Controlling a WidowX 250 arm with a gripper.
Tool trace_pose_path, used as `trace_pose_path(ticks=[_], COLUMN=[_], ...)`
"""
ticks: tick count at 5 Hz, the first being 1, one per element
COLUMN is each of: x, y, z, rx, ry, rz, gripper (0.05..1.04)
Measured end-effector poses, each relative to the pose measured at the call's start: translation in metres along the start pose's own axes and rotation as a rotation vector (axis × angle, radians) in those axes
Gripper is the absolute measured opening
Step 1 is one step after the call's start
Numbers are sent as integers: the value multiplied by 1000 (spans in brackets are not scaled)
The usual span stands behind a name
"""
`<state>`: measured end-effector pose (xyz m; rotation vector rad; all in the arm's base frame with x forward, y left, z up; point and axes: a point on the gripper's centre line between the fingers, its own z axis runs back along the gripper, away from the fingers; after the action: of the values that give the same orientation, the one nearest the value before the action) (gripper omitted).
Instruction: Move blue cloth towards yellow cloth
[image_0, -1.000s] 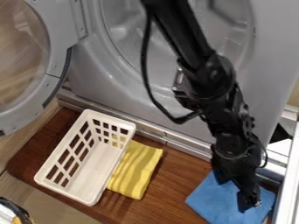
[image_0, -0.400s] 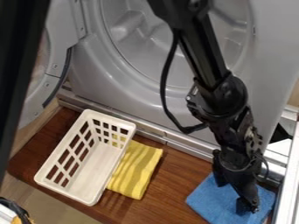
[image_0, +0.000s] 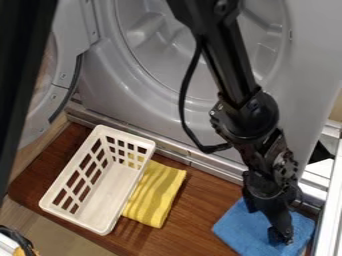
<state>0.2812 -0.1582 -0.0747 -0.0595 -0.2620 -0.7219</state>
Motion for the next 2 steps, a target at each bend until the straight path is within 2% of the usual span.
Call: trace_pose_path(ticks=[2], x=[-37], y=[14], z=[27], rx=[79], ry=[64], rz=[49], gripper=[999])
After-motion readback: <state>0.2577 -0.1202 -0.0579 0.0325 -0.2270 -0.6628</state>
